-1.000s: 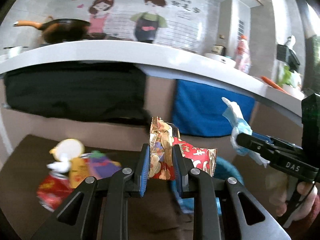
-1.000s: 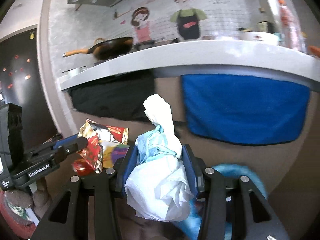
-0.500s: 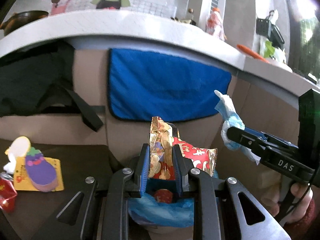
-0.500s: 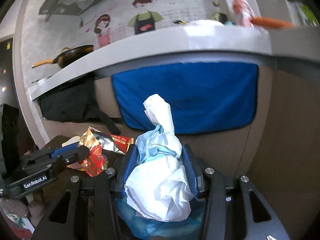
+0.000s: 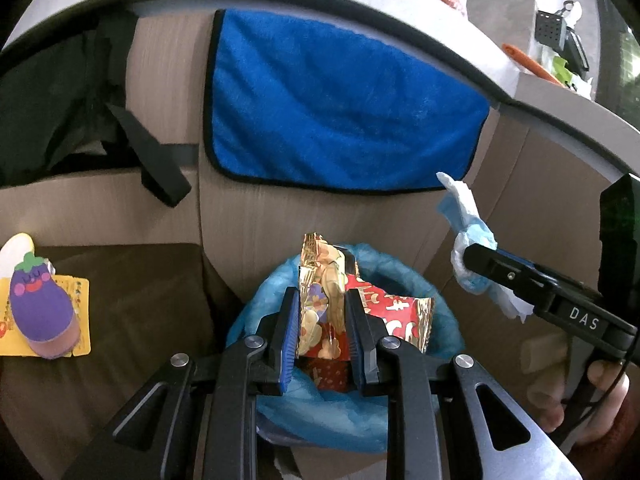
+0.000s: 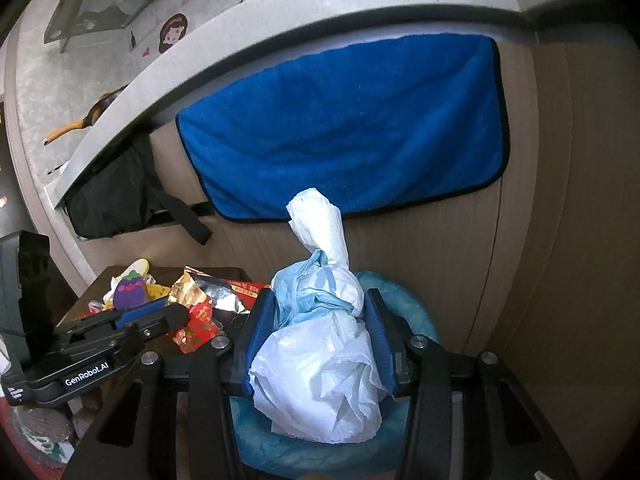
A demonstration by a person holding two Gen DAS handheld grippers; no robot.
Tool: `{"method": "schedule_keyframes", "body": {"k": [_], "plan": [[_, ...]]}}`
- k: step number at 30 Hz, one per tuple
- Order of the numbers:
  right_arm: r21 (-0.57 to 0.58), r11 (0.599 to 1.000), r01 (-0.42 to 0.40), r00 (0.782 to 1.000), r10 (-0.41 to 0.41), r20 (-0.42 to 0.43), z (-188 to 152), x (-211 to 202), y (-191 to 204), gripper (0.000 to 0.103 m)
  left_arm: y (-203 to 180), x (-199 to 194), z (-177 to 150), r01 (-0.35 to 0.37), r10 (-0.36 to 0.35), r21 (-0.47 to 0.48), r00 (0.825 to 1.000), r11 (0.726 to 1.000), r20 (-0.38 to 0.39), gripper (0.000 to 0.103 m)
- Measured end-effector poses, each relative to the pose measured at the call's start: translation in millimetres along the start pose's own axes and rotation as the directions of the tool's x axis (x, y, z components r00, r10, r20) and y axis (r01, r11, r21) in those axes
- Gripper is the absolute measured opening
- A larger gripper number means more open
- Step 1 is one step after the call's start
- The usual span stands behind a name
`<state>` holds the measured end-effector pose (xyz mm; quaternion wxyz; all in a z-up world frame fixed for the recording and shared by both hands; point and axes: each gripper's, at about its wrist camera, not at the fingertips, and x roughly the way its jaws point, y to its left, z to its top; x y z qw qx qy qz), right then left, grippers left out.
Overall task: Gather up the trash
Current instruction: 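Carry the tissues and red wrapper over the blue bin and open both grippers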
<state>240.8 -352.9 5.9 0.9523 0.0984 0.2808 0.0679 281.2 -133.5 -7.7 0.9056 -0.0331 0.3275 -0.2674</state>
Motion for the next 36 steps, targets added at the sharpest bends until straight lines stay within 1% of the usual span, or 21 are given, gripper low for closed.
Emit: {"method": "schedule_keyframes", "body": {"k": [10,19,20,22,23,24,25,26,30,34,36], "plan": [[0.01,1.0,-0.009,0.999,0.009,-0.044,-6,21,5,0.043,6,10,-5,-0.006,0.005,-0.006,1.0,1.0,-0.026,0.023],[0.013,1.0,0.012,0.997,-0.011,-0.071,-13,32,1,0.043,9,24,-9,-0.004,0.003,-0.019,0.998,1.0,-0.06,0.023],[0.014,1.0,0.011,0.997,-0.01,-0.073,-13,33,0,0.043,10,27,-9,0.004,-0.006,-0.026,0.998,1.0,-0.064,0.024],[0.028,1.0,0.006,0.997,-0.004,-0.074,-15,34,-2,0.047,13,30,-9,0.037,-0.041,-0.051,0.997,0.998,-0.071,0.028],[0.035,0.999,0.005,0.997,-0.002,-0.075,-15,35,-3,0.05,17,30,-9,0.053,-0.057,-0.07,0.996,0.996,-0.064,0.035],[0.042,0.999,0.004,0.997,-0.001,-0.077,-16,36,-4,0.053,20,31,-10,0.071,-0.077,-0.086,0.995,0.994,-0.063,0.04],[0.049,0.999,0.007,0.997,-0.003,-0.078,-17,36,-5,0.058,23,32,-10,0.073,-0.08,-0.098,0.994,0.993,-0.07,0.041],[0.054,0.999,0.008,0.997,-0.003,-0.076,-18,36,-6,0.06,26,32,-11,0.072,-0.08,-0.109,0.994,0.991,-0.071,0.043],[0.061,0.998,0.01,0.998,-0.006,-0.068,-20,30,-7,0.061,34,23,-12,0.069,-0.077,-0.14,0.996,0.988,-0.051,0.05],[0.068,0.998,0.009,0.998,-0.005,-0.067,-20,24,-4,0.061,46,8,-13,0.056,-0.062,-0.167,0.998,0.984,-0.031,0.05],[0.064,0.998,0.008,0.998,-0.003,-0.066,-20,19,1,0.061,52,-3,-14,0.033,-0.035,-0.162,0.999,0.986,-0.012,0.05]]}}
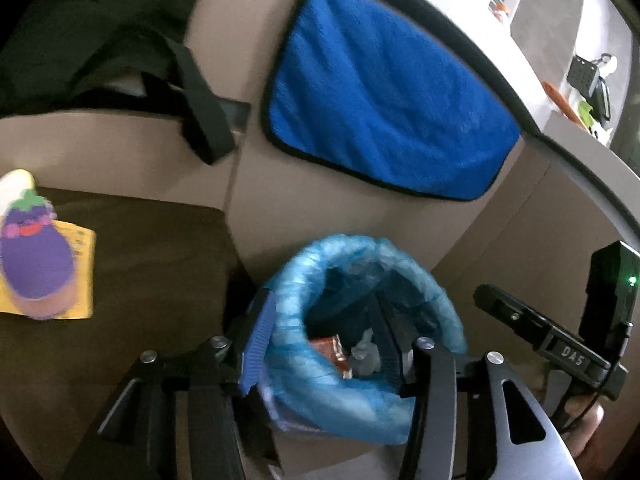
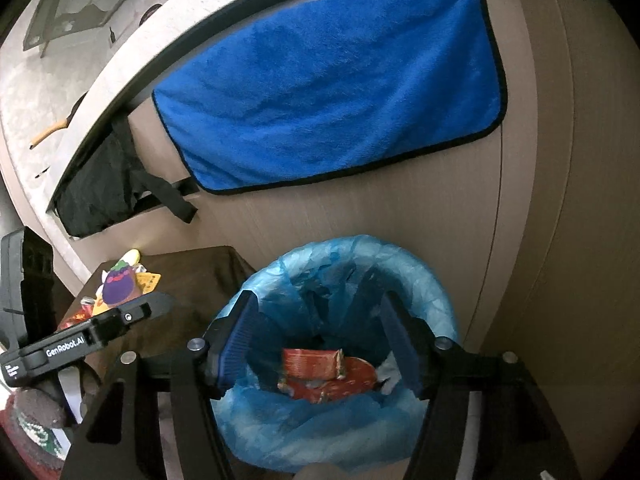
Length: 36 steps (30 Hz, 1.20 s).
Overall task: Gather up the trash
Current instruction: 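Carry the tissues and red wrapper over the blue bin and open both grippers, then move both grippers back over the red can and purple sponge on the table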
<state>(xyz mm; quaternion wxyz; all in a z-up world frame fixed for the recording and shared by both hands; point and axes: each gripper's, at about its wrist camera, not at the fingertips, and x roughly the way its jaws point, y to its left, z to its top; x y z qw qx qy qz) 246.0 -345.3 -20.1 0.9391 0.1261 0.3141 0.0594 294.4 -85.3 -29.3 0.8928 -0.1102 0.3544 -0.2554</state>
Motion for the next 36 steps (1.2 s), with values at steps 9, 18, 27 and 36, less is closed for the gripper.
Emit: {"method": "schedule_keyframes", "body": {"k": [9,18,27,36], "plan": [[-0.098,0.995,-0.009,1.0,0.008,-0.006,6,-8,73,0.062,72,-99,1,-0.214,0.21,0.015,0.969,0.977,0.129,0.05],[-0.19,0.969,-0.161,0.987,0.156,-0.041,27,27,187,0.065,195,-199,-1,-0.342,0.349,-0.073,0.92,0.937,0.18,0.056],[-0.35,0.884,-0.309,0.946,0.248,-0.208,14,103,301,0.067,280,-218,-31,-0.327,0.352,-0.196,0.93,0.924,0.104,0.056],[-0.471,0.834,-0.288,0.945,0.168,-0.28,-11,150,327,0.067,305,-221,-45,-0.307,0.339,-0.266,0.937,0.914,0.082,0.056]]}}
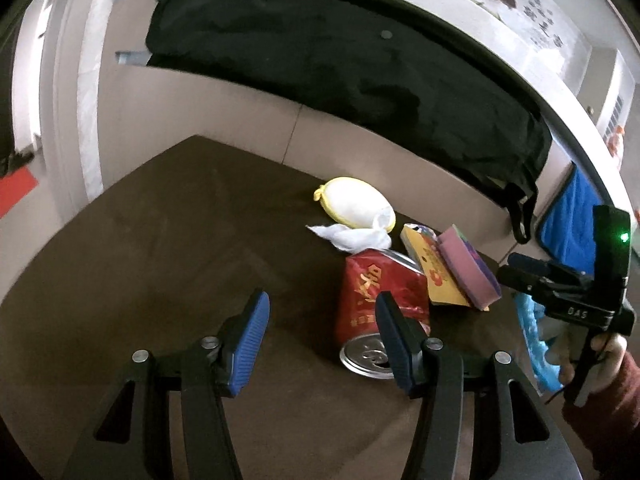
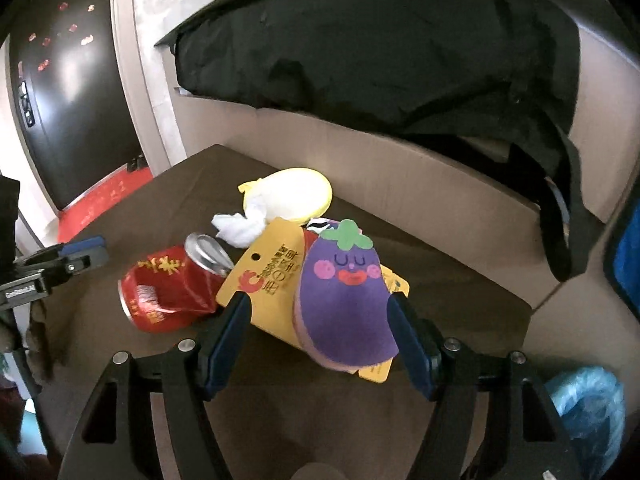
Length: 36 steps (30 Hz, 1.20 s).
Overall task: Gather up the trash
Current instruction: 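Move both grippers back over the red can and purple sponge on the table, then grasp the red drink can with the left gripper while the right gripper grasps the purple sponge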
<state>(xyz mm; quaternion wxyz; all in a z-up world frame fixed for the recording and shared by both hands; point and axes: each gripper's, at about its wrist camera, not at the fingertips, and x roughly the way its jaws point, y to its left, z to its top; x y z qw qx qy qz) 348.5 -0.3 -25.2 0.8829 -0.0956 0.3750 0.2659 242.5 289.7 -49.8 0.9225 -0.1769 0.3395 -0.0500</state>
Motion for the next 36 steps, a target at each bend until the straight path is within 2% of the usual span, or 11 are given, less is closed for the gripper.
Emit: {"method": "schedule_keyframes", "body": {"k": [9,13,16,18,20,21,26,30,32,34,36], "plan": [[0.094,0.989,-0.112,0.993,0.116,-0.038,7,29,-31,0.067,-8,21,5,0.025,-0.025,-0.002,0.999,1.0,-0.036,0.056],[0.067,0.993,-0.096,0.991,0.102,-0.085,3,46,-27,0.067,-23,21,16,0.028,-0.026,0.066,0.999,0.997,-0.027,0.056],[0.053,0.996,-0.078,0.993,0.082,-0.08,-2,43,-25,0.067,-32,24,25,0.027,-0.025,0.119,0.999,0.993,-0.025,0.056],[0.072,0.995,-0.072,0.995,0.077,-0.06,-5,35,-27,0.061,-34,29,31,0.029,-0.025,0.133,0.999,0.991,-0.036,0.056],[0.089,0.994,-0.066,0.996,0.071,-0.056,-7,29,-30,0.04,-35,37,38,0.031,-0.024,0.131,0.998,0.991,-0.055,0.056],[0.101,0.993,-0.054,0.997,0.06,-0.055,-8,24,-33,0.036,-36,41,42,0.03,-0.023,0.125,0.998,0.992,-0.064,0.056],[0.15,0.987,-0.052,0.998,0.056,-0.023,-15,3,-44,0.031,-44,70,62,0.035,-0.015,0.165,0.993,0.986,-0.116,0.056],[0.137,0.987,-0.079,0.997,0.08,0.0,-19,-6,-46,0.036,-47,90,82,0.011,0.015,0.167,0.988,0.986,-0.151,0.056],[0.114,0.99,-0.085,0.996,0.085,0.004,-21,-9,-45,0.059,-47,85,87,0.033,-0.014,0.14,0.99,0.99,-0.139,0.056],[0.094,0.993,-0.078,0.997,0.076,0.018,-21,-10,-44,0.067,-49,79,87,0.046,-0.03,0.136,0.992,0.99,-0.123,0.056],[0.084,0.993,-0.082,0.997,0.081,0.012,-19,-5,-45,0.067,-48,74,83,0.053,-0.036,0.133,0.992,0.99,-0.123,0.056]]}}
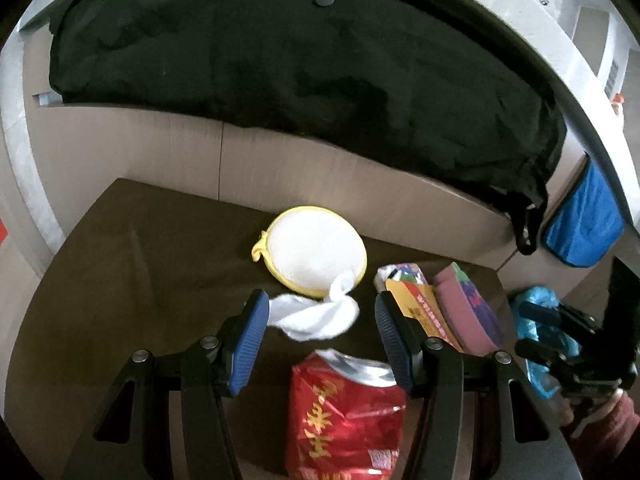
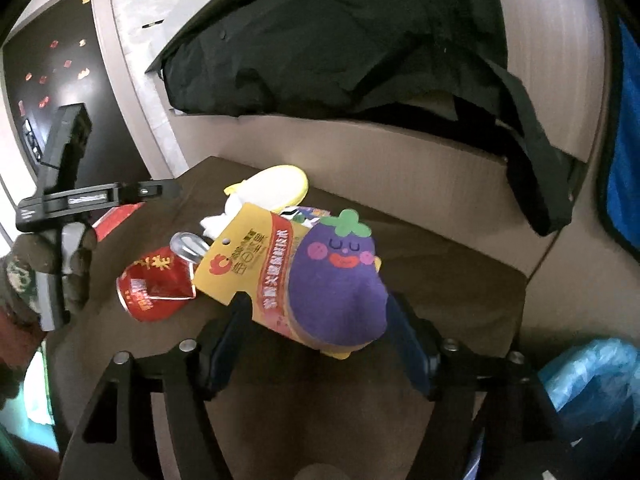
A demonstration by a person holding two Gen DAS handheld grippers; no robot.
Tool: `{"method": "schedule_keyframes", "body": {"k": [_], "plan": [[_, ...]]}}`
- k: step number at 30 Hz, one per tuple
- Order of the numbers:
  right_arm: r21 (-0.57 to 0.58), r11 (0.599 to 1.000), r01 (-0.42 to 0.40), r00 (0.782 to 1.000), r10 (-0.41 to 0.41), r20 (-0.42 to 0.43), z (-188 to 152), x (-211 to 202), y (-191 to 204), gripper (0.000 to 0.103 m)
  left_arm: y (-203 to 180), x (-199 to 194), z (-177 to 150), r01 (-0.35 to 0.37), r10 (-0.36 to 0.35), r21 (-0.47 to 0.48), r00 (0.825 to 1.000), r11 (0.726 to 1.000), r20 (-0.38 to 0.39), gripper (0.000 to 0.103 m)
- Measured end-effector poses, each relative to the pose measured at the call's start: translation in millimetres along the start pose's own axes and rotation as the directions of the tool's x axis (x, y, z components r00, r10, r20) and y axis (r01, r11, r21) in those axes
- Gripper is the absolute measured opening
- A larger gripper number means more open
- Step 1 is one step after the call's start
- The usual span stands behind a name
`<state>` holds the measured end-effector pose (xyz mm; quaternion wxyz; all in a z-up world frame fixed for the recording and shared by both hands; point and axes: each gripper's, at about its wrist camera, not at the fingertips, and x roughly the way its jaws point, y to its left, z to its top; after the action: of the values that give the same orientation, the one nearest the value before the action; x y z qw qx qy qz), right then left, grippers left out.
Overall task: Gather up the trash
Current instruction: 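Grasp the red drink can with the left gripper while the right gripper grasps the purple sponge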
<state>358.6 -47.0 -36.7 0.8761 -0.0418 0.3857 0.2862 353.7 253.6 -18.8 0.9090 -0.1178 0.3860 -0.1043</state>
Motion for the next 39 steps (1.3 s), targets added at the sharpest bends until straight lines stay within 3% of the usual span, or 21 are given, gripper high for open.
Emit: {"method": "schedule_keyframes", "body": {"k": [4,9,11,13,14,17,22,27,34,39], "plan": [[0.015,0.999,-0.029,0.998,0.03,-0.057,5,25,-7,0.067,5,-8,-14,0.004,-0.005,-0.024,1.0,1.0,-0.017,0.056],[0.027,0.999,0.027,0.995,-0.024,-0.098,13,58,-15,0.071,23,-24,-31,0.004,-0.003,-0.113,1.0,0.994,0.011,0.056],[0.035,0.999,0.012,0.992,-0.008,-0.127,16,70,-17,0.071,27,-29,-37,0.012,-0.008,-0.146,1.0,0.989,0.023,0.056],[0.046,0.999,-0.001,0.99,0.008,-0.144,15,75,-15,0.064,25,-31,-42,0.019,-0.015,-0.149,0.999,0.989,0.031,0.056],[0.045,0.999,0.008,0.99,-0.001,-0.142,15,74,-13,0.051,23,-32,-44,0.022,-0.017,-0.142,0.999,0.99,0.032,0.056],[0.042,0.997,0.067,0.991,-0.061,-0.116,12,62,-10,0.031,17,-32,-52,0.031,-0.028,-0.12,0.999,0.992,0.026,0.056],[0.072,0.996,0.053,0.997,-0.049,-0.057,8,28,-11,0.028,25,-28,-67,0.031,-0.029,-0.2,1.0,0.979,0.011,0.056],[0.094,0.994,0.048,0.999,-0.045,-0.031,5,11,-16,0.028,34,-25,-84,0.054,-0.056,-0.31,0.998,0.949,0.003,0.057],[0.135,0.991,0.011,1.0,-0.008,-0.02,-3,-5,-15,0.028,25,-9,-85,0.055,-0.069,-0.345,0.997,0.937,-0.028,0.062],[0.089,0.995,0.04,0.999,-0.04,-0.003,-16,-21,-3,0.028,19,3,-88,0.053,-0.081,-0.383,0.995,0.922,-0.058,0.063]]}}
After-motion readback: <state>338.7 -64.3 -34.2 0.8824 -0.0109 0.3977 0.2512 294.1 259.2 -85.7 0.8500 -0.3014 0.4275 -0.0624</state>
